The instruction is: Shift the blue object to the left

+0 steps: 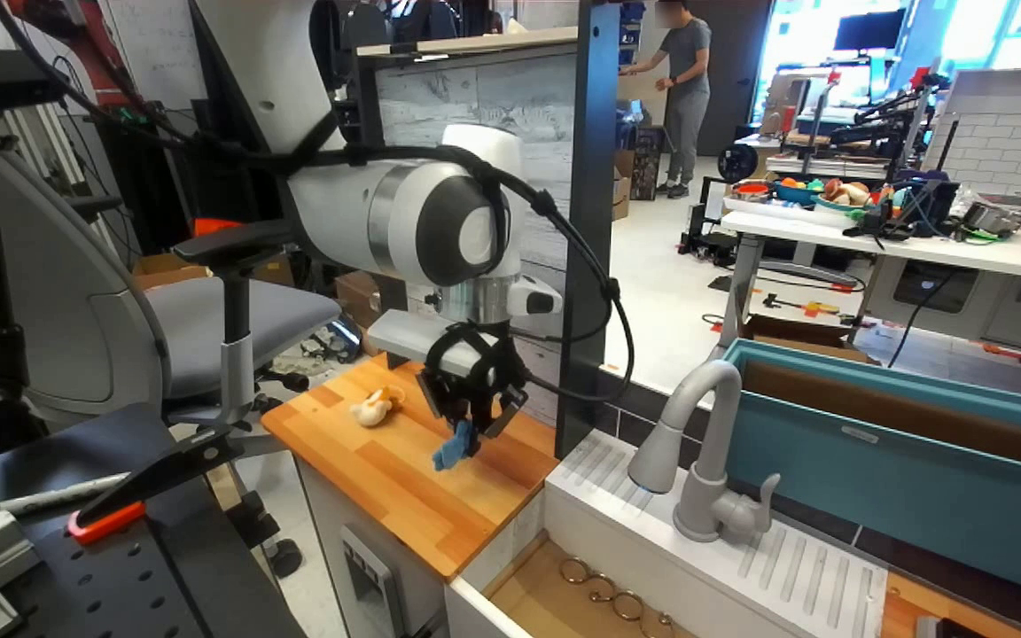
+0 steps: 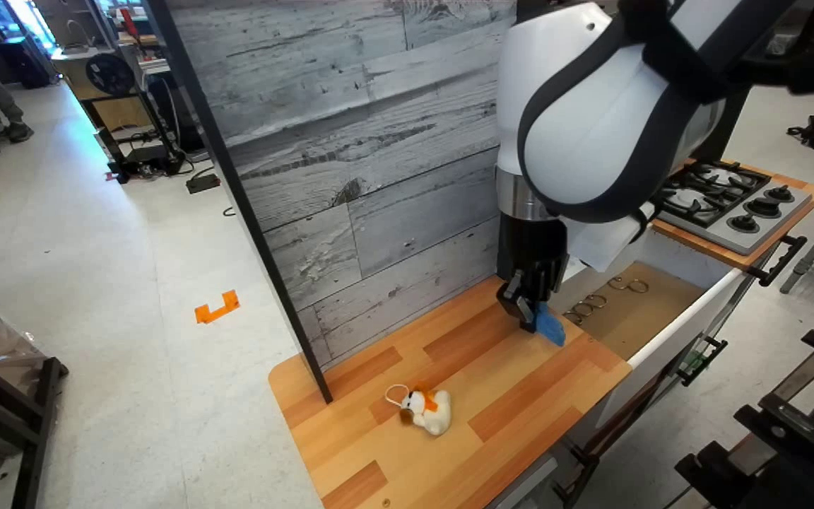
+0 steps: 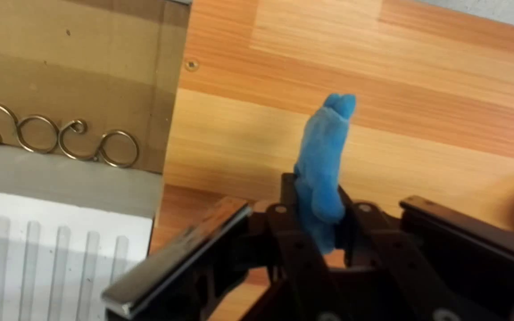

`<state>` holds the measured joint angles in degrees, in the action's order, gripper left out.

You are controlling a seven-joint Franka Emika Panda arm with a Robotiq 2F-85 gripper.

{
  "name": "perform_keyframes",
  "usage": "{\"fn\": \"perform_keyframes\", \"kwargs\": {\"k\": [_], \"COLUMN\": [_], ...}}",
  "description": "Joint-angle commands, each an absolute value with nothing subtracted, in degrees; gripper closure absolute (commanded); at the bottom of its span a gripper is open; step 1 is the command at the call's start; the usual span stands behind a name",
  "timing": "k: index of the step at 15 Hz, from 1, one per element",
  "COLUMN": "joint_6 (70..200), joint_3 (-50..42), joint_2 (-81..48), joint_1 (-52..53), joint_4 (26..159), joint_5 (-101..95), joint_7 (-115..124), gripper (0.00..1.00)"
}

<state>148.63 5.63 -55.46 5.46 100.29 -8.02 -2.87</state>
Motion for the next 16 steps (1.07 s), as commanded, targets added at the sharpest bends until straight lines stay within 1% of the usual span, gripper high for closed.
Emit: {"fn": "perform_keyframes", "kwargs": {"k": [1,8,13,16], "joint_6": [147.4,146.9,146.4,145.1], "joint_3": [6.7,6.1,6.3,6.7], "joint_2": [-52.9,-57.2,-61.7,-63.3], "joint_1": [7.3,10.7,11.1,11.0], "joint_4": [100.8,94.1,87.9,86.6], "joint_5": [-6.3,-6.4,-6.5,-6.4], "joint_7": [-2.4,-0.5,-1.1,-1.7], "gripper": [0.96,0.96,0.96,0.96]}}
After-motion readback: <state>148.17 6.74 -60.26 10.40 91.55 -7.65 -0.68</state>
